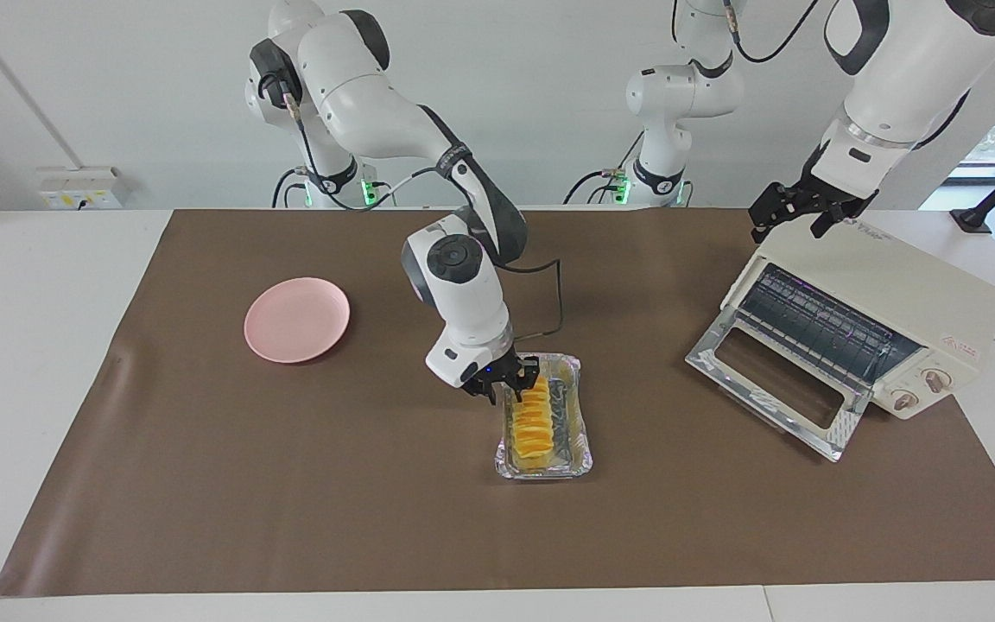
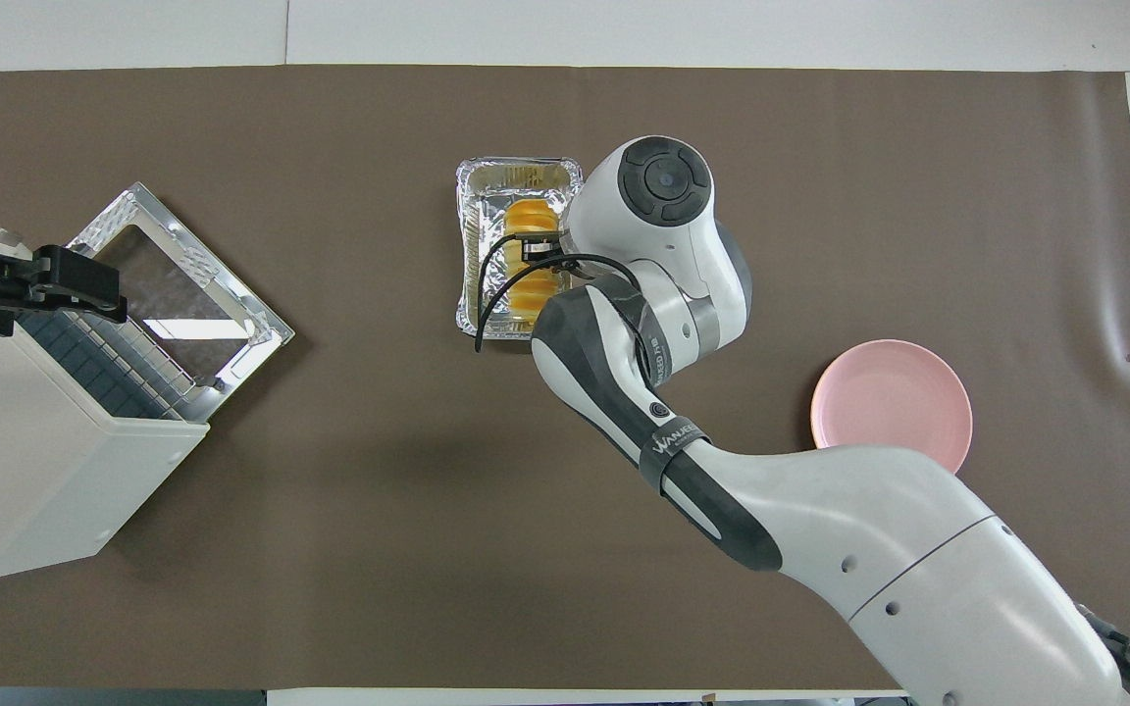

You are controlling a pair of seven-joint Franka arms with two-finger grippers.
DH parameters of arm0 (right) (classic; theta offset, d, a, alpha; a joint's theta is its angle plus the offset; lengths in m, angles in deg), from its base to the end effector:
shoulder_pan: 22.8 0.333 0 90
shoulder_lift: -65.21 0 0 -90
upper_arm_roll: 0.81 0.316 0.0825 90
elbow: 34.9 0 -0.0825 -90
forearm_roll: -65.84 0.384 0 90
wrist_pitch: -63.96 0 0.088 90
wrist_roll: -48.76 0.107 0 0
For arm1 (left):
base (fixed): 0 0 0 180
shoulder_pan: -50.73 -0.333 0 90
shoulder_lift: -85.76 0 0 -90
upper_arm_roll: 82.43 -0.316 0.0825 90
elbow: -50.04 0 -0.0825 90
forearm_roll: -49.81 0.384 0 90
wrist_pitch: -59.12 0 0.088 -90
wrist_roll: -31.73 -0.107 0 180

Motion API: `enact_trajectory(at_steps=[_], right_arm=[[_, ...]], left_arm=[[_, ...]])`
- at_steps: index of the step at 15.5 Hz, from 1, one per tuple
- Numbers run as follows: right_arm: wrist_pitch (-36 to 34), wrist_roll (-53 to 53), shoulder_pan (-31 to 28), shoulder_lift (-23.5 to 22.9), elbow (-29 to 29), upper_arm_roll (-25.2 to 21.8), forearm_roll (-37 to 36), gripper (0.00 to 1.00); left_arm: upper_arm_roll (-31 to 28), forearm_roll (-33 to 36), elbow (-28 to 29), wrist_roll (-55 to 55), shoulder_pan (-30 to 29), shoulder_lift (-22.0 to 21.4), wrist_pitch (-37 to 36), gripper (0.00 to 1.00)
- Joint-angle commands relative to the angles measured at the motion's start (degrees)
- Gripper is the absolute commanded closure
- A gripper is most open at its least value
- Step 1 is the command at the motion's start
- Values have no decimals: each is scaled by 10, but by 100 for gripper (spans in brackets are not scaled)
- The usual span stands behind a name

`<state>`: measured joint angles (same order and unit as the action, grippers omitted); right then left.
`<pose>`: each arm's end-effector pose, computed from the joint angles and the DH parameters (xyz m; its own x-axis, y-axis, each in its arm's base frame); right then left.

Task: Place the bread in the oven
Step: 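Grip the foil tray edge with the right gripper and slide it toward the oven, then release the foil tray and withdraw the right gripper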

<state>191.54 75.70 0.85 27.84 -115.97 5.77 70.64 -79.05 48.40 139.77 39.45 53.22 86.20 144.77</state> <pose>0.6452 0.3588 0.3347 0.9969 -0.0249 0.0745 -0.0096 -0.9801 -0.1981 0.5453 -0.0587 0.6162 0.9962 0.0307 -0.0814 0.0319 -0.9994 0.0143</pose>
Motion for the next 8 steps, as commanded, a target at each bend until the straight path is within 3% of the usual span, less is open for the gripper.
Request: enact_trajectory(at_steps=[1, 4, 6, 8], right_arm=[[-33, 10, -11, 5, 9, -1, -14, 32], [-51, 2, -45, 38, 9, -3, -14, 18], [-79, -32, -62, 64, 8, -2, -9, 0], [-126, -68, -89, 103, 5, -3, -13, 0]], left_arm=[[1, 2, 10, -3, -4, -11, -1, 0], [1, 2, 10, -3, -4, -11, -1, 0], [1, 2, 10, -3, -4, -11, -1, 0], [1, 2, 10, -3, -4, -11, -1, 0]])
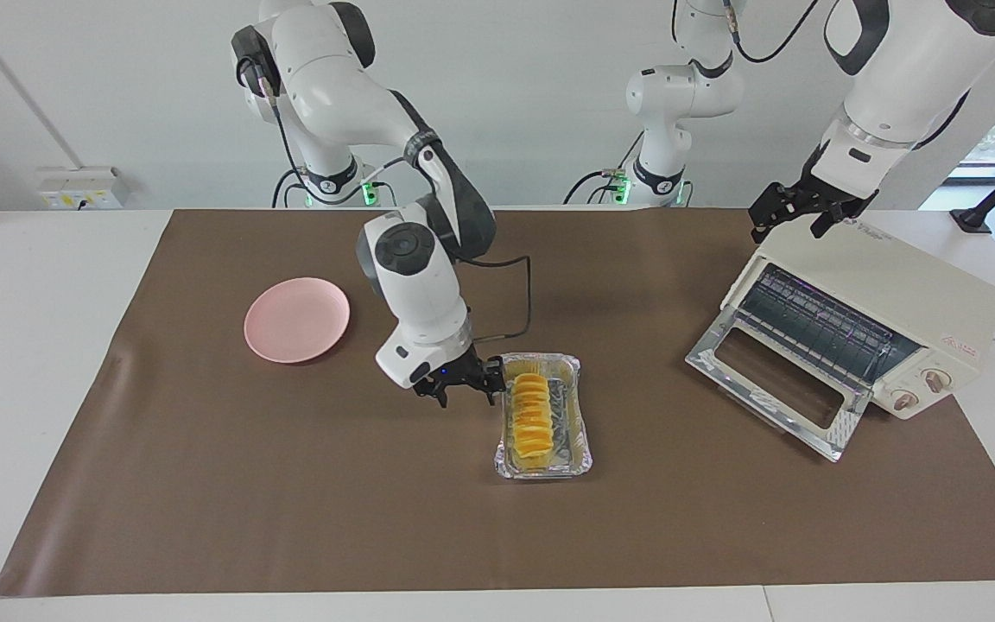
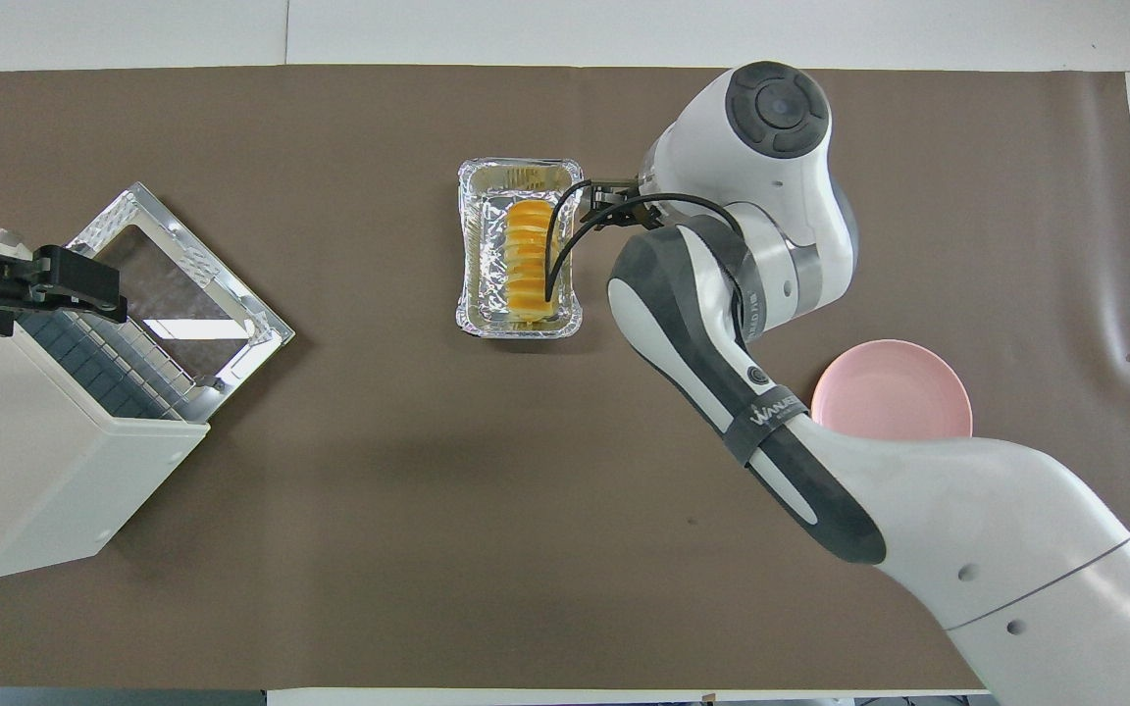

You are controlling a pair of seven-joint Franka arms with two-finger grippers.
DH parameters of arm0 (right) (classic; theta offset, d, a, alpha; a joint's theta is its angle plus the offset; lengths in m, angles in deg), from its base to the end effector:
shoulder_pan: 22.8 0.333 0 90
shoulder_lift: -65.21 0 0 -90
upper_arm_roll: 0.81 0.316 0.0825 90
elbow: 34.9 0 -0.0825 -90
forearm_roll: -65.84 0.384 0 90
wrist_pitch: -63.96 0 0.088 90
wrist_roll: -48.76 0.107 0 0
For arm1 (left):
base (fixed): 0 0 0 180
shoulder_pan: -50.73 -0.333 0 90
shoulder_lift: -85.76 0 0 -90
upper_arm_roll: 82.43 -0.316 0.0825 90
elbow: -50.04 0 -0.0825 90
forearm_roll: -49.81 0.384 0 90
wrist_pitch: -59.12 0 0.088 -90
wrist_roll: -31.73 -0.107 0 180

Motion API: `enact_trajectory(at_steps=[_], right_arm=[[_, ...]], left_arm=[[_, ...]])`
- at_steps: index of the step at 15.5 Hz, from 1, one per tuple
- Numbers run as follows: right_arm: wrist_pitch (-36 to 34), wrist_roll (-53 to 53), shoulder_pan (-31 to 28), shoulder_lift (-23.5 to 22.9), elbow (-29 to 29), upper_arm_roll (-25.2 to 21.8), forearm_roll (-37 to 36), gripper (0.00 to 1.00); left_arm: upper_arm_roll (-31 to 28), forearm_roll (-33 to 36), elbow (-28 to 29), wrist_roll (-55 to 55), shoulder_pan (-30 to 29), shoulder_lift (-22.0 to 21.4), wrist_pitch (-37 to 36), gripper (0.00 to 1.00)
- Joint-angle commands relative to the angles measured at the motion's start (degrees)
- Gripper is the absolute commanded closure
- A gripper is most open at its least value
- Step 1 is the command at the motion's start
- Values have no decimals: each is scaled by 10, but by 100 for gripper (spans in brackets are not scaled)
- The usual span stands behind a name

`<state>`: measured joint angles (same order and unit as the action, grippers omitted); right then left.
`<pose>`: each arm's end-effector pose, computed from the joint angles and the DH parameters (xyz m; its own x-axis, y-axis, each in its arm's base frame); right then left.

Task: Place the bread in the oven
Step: 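Release the foil tray and withdraw the right gripper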

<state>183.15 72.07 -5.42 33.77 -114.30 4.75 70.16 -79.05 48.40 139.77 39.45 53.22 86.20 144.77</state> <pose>0.6725 0.2734 0.4087 0.9944 -0.0632 0.0844 -0.0484 -0.9846 -0.1679 0.5453 -0.0587 0.6162 0.9962 0.0307 -0.0814 0.0319 -0.9994 0.0143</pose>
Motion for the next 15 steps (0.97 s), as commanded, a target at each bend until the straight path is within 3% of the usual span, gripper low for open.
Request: enact_trajectory(at_steps=[1, 6, 10, 12, 15], right_arm=[[-69, -56, -40, 68, -17, 6, -10, 0], [-237, -165, -134, 176, -41, 6, -10, 0], [-311, -185, -201, 249, -74, 6, -11, 0], [-313, -186, -221, 276, -88, 6, -15, 0], [-313, -187, -254, 280, -89, 6, -16, 0]], left_arm=[[1, 2, 10, -6, -4, -11, 3, 0], [7, 2, 11, 0, 5, -19, -1, 0], [9, 1, 4, 48, 42, -6, 49, 0], [8, 1, -54, 57, 79, 59, 41, 0], [8, 4, -174, 115, 123, 173, 13, 0]])
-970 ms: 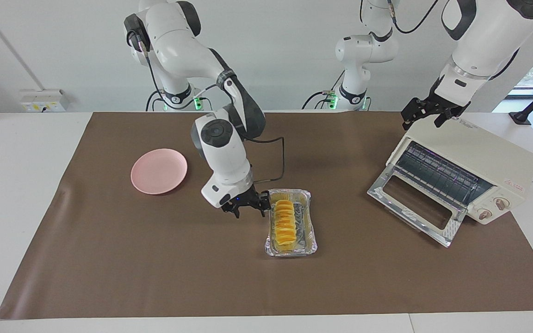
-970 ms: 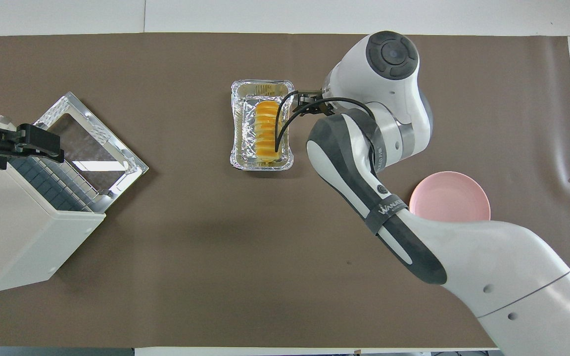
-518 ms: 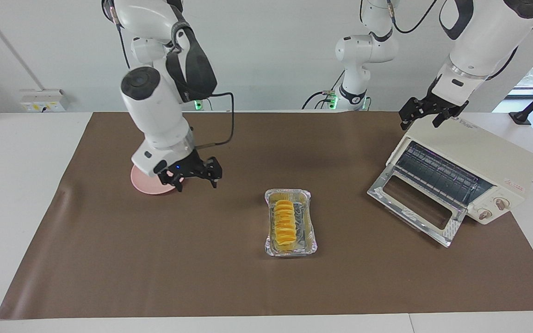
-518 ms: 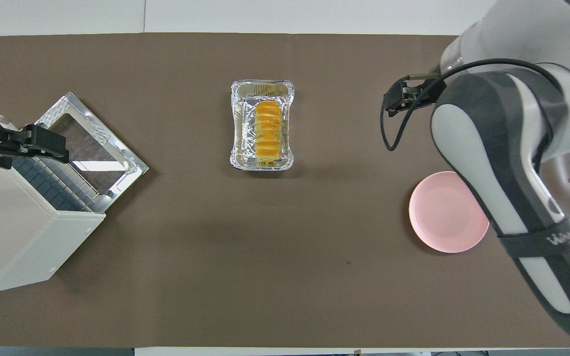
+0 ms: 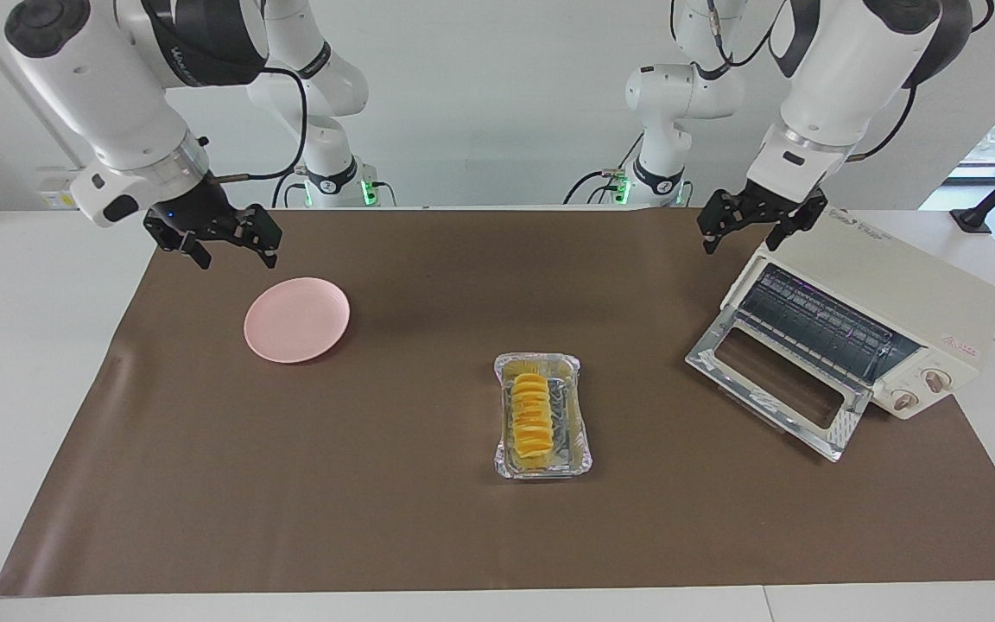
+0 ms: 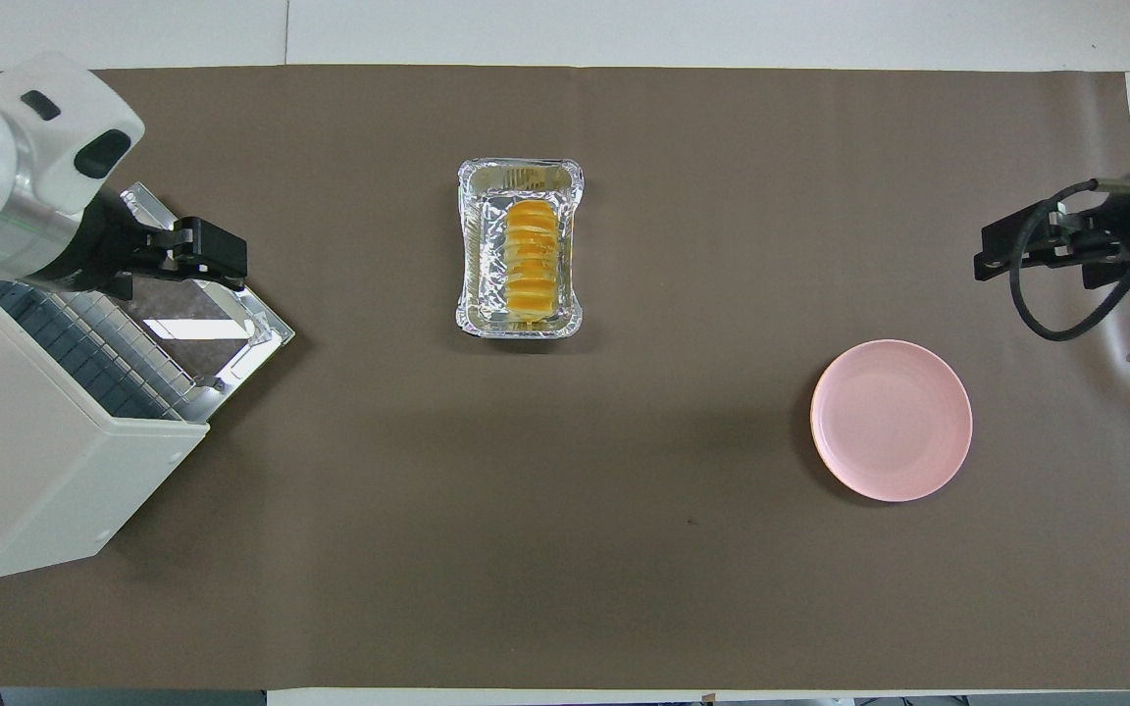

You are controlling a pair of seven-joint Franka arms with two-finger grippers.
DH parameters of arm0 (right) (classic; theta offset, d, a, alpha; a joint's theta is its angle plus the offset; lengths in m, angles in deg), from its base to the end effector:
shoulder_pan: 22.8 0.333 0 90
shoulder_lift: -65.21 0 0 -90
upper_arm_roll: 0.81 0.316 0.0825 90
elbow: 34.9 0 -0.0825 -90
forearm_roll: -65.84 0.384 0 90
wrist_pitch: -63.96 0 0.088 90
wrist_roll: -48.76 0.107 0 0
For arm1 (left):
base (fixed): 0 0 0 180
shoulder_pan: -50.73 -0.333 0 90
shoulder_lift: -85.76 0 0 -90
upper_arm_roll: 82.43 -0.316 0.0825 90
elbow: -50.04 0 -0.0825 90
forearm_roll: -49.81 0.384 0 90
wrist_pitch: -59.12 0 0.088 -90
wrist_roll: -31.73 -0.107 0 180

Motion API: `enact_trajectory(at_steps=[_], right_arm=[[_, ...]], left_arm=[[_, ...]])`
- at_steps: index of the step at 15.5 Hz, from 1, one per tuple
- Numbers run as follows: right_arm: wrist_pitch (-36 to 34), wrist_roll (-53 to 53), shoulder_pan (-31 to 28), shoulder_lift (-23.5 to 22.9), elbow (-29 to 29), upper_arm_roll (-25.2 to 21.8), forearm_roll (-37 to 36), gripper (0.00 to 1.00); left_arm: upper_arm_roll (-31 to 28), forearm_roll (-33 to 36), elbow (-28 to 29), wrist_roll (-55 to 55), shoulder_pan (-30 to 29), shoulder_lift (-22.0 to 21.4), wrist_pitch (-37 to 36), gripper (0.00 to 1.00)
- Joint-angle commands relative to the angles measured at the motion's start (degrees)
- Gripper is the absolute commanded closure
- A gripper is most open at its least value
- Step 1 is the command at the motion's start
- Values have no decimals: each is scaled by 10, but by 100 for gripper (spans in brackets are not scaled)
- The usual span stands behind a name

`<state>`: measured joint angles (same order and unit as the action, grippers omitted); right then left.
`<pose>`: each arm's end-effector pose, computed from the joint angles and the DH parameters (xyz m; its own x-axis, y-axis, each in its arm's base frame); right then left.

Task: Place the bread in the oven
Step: 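Reach the left gripper to the foil tray and grasp its edge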

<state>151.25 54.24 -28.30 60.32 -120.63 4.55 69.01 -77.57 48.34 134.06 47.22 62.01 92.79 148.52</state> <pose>0.5756 0.0024 0.6077 0.9935 -0.0950 -0.0634 -0.0987 -0.9935 -0.0575 0.5676 -0.1638 0.6028 0.9993 -0.0113 -0.0369 -0.0103 -0.9996 0.0271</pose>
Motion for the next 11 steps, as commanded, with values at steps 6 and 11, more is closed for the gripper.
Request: enact_trajectory(at_steps=[6, 11], right_arm=[[0, -14, -29, 15, -27, 8, -29, 0], [3, -16, -25, 14, -26, 8, -43, 0]], left_arm=[[-41, 27, -255, 206, 191, 298, 90, 0], [-41, 29, -267, 230, 235, 363, 160, 0]])
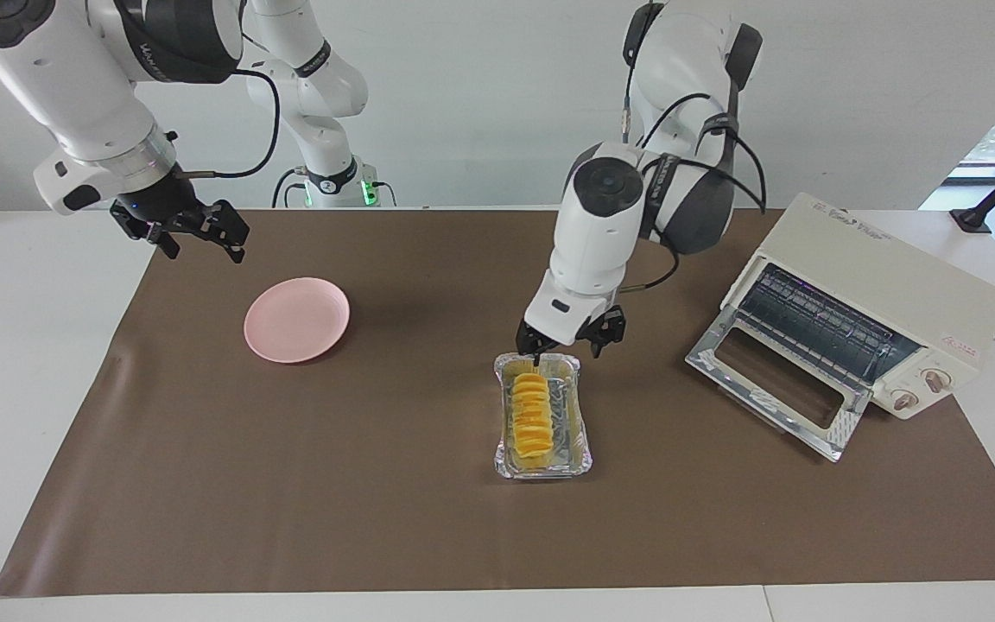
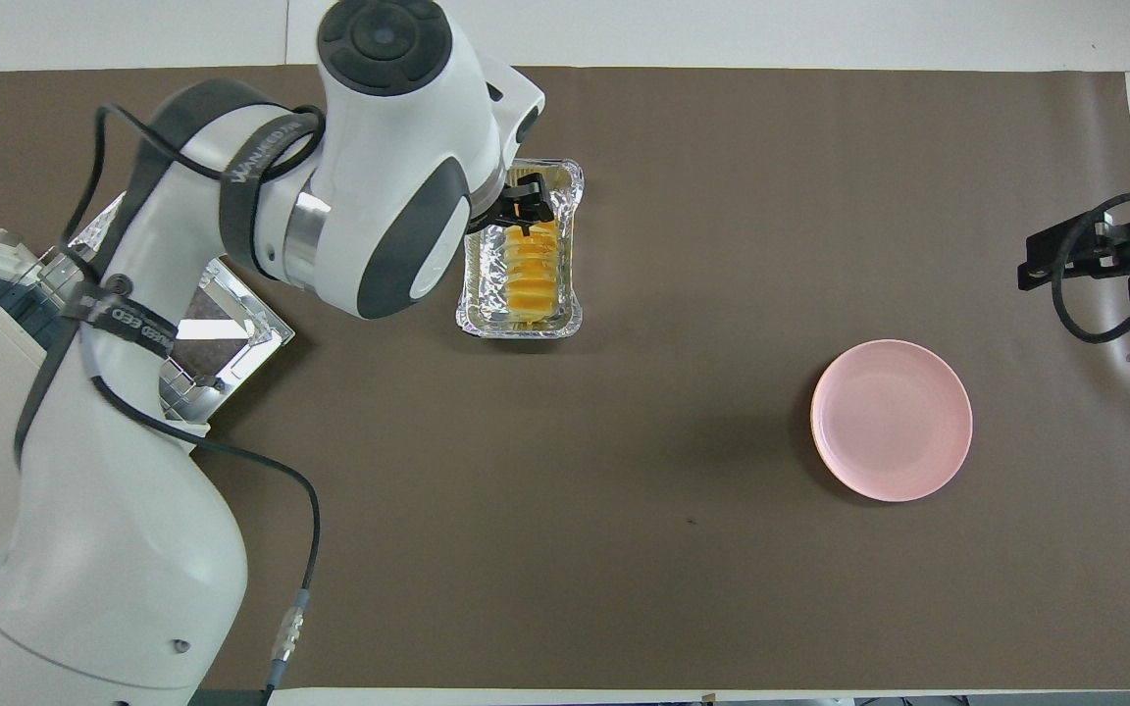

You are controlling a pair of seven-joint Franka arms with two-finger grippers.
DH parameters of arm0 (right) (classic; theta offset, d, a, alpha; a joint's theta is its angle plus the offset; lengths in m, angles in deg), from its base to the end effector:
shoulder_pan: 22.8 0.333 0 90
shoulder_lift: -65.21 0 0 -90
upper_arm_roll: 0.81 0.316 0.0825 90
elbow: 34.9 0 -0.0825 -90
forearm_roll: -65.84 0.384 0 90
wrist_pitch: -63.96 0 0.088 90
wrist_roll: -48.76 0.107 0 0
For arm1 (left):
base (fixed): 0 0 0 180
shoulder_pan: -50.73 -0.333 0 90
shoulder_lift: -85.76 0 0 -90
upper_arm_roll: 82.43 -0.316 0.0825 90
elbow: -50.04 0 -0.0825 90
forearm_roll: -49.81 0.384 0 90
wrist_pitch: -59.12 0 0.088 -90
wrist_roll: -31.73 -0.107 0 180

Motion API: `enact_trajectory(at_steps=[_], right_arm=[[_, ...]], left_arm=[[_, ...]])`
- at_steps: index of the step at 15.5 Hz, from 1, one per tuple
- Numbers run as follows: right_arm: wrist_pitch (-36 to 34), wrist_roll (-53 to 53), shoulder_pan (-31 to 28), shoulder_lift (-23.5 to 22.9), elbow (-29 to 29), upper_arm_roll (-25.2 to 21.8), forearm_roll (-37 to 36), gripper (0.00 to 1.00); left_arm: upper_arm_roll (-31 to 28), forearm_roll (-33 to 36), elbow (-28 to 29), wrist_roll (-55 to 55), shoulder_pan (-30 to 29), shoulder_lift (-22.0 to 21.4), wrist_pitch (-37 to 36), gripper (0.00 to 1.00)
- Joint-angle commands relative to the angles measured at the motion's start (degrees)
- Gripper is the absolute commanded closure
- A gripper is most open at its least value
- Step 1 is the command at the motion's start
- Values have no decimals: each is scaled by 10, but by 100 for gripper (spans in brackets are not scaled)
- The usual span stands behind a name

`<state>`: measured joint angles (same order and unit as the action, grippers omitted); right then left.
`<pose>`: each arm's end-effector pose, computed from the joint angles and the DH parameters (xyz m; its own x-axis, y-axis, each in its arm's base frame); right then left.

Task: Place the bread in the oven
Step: 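Reach the left gripper to the foil tray and grasp its edge, then lift the foil tray with the left gripper and carry it toward the oven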

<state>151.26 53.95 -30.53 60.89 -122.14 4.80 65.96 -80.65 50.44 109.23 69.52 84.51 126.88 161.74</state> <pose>0.5714 -0.0231 0.6009 0.9891 -0.1268 -0.0745 -0.1273 -0.9919 -0.0027 0.6190 -0.4319 0.4260 0.9986 0.0452 0.0262 0.0443 -0.9985 0.0325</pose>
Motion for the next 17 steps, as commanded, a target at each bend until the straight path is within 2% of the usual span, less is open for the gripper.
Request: enact_trajectory(at_steps=[1, 6, 10, 13, 17], right_arm=[[3, -13, -2, 7, -10, 5, -21, 0], [9, -15, -2, 7, -12, 6, -23, 0], [-2, -26, -3, 8, -12, 6, -23, 0], [-6, -26, -4, 8, -12, 5, -23, 0], [-5, -26, -4, 9, -13, 5, -23, 0]], left_arm=[[-9, 7, -2, 7, 11, 27, 54, 0], [-10, 1, 26, 26, 37, 51, 93, 0], [-10, -10, 44, 43, 42, 49, 104, 0], [-10, -12, 71, 59, 41, 47, 140, 0], [-10, -12, 79, 87, 43, 48, 156, 5]])
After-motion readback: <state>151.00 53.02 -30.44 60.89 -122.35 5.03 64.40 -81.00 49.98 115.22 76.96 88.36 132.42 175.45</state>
